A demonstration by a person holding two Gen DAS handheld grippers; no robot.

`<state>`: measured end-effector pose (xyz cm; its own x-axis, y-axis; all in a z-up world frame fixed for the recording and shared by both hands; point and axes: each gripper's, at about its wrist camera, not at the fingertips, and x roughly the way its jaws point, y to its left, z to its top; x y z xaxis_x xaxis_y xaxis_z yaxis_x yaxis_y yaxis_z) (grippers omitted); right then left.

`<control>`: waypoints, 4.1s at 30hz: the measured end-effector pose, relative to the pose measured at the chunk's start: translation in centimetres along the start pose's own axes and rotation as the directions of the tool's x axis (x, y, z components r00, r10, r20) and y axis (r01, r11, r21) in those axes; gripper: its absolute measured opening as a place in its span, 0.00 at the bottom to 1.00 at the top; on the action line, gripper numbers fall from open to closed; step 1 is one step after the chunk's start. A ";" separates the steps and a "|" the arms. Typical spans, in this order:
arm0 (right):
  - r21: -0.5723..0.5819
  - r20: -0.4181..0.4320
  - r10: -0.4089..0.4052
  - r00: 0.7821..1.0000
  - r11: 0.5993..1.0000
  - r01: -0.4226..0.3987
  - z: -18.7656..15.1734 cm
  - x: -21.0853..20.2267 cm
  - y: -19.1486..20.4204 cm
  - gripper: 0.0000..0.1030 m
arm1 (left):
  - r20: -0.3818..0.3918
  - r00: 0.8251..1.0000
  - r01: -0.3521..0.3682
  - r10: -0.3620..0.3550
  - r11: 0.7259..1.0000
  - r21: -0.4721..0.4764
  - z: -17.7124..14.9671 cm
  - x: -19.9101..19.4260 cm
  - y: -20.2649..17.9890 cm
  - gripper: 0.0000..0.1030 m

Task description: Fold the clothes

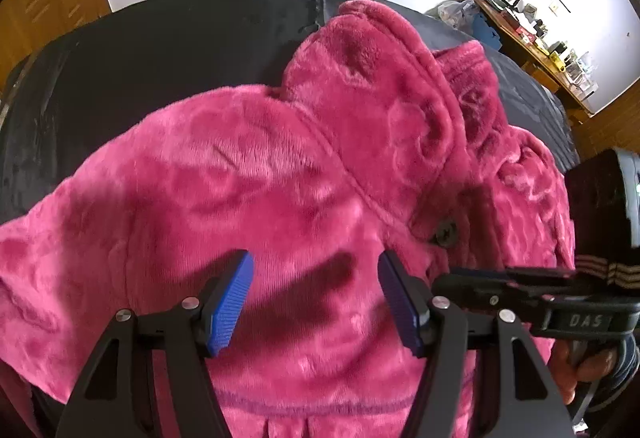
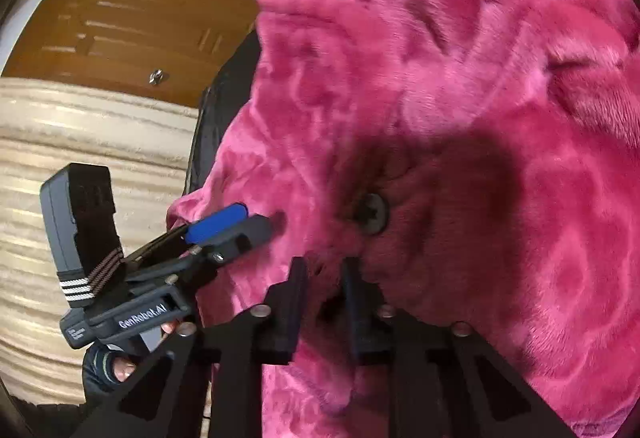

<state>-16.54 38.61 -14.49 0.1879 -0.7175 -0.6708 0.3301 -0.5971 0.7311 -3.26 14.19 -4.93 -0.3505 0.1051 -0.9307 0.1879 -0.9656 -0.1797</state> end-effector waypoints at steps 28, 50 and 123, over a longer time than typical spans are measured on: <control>-0.065 0.120 -0.173 0.978 0.981 0.182 5.2 -3.9 0.3 0.08 | 0.026 0.996 -0.083 0.084 0.996 -0.029 3.3 2.1 2.7 0.67; -0.082 0.085 -0.029 0.996 0.996 0.035 8.2 -0.4 0.7 0.39 | 0.027 0.998 -0.055 0.057 0.996 -0.065 4.4 3.1 1.1 0.67; 0.373 0.360 -0.595 0.719 0.798 0.474 -23.5 -31.7 -14.1 0.57 | 0.034 0.998 -0.062 0.053 0.924 0.377 -7.1 0.3 -24.6 0.81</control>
<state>-5.40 78.19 -6.43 -0.3942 -0.2897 -0.8721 0.0074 -0.9500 0.3123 -1.48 39.61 -3.00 -0.3713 0.0454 -0.9274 -0.1508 -0.9885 0.0120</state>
